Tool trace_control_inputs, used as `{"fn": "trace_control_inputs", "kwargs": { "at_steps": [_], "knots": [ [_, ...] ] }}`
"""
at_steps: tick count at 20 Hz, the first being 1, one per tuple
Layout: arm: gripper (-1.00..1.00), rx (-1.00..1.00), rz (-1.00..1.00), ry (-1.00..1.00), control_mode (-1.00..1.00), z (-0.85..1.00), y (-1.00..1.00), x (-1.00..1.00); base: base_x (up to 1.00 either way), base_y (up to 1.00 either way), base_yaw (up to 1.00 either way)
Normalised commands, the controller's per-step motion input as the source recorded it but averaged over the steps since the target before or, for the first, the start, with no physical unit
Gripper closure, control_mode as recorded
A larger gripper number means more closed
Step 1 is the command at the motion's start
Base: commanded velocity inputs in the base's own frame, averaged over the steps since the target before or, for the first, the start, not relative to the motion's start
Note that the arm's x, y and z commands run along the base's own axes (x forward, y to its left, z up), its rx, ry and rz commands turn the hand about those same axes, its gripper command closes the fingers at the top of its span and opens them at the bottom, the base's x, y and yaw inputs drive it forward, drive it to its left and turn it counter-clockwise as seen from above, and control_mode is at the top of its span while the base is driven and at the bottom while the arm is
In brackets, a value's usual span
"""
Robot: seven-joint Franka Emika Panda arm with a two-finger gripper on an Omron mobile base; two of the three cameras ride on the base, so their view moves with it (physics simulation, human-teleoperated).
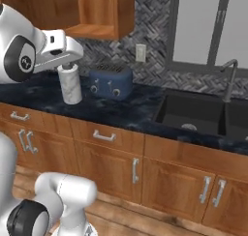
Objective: Pick up the bar soap and soap dispenser from the sink, and place them back in the cabinet, and close the cabinet door.
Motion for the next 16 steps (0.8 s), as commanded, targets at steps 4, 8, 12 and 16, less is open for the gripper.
{"fn": "trace_control_inputs", "kwargs": {
  "at_steps": [4, 8, 12, 16],
  "knots": [
    [1.0, 0.0, 0.0, 0.0, 1.0, 0.0, 0.0, 0.0, 0.17, 0.34, 0.28],
    [1.0, 0.0, 0.0, 0.0, 1.0, 0.0, 0.0, 0.0, 0.2, 0.33, 0.17],
    [1.0, 0.0, 0.0, 0.0, 1.0, 0.0, 0.0, 0.0, 0.41, 0.26, 0.07],
    [1.0, 0.0, 0.0, 0.0, 1.0, 0.0, 0.0, 0.0, 0.57, 0.33, 0.03]
  ]
}}
